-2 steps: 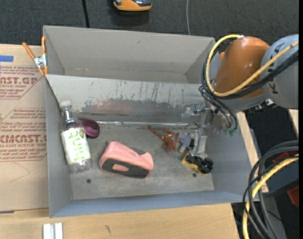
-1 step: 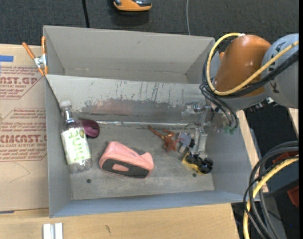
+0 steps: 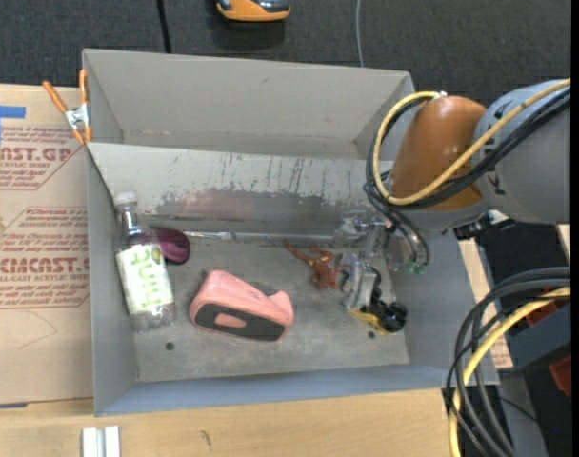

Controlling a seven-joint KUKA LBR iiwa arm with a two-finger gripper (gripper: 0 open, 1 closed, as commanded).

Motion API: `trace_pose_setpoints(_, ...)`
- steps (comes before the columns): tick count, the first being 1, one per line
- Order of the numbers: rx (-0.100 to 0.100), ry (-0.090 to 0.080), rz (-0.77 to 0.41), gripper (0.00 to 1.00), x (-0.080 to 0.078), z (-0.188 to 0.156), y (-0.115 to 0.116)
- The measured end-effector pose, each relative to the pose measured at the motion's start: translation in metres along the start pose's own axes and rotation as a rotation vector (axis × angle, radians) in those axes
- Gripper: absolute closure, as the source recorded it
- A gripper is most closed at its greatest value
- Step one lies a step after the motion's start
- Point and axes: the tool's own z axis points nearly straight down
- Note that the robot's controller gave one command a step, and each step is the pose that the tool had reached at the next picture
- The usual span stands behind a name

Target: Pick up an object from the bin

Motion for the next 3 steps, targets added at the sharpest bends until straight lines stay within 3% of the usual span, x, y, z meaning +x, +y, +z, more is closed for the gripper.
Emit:
trace_pose_setpoints(1, 0.001, 0.007, -0.007, 0.0, -0.005, 0.033, -0.002)
trace_pose_setpoints(2, 0.001, -0.001, 0.199, 1.0, 0.013, 0.054, 0.01)
trace_pose_setpoints(3, 0.001, -0.001, 0.199, 1.0, 0.013, 0.054, 0.01)
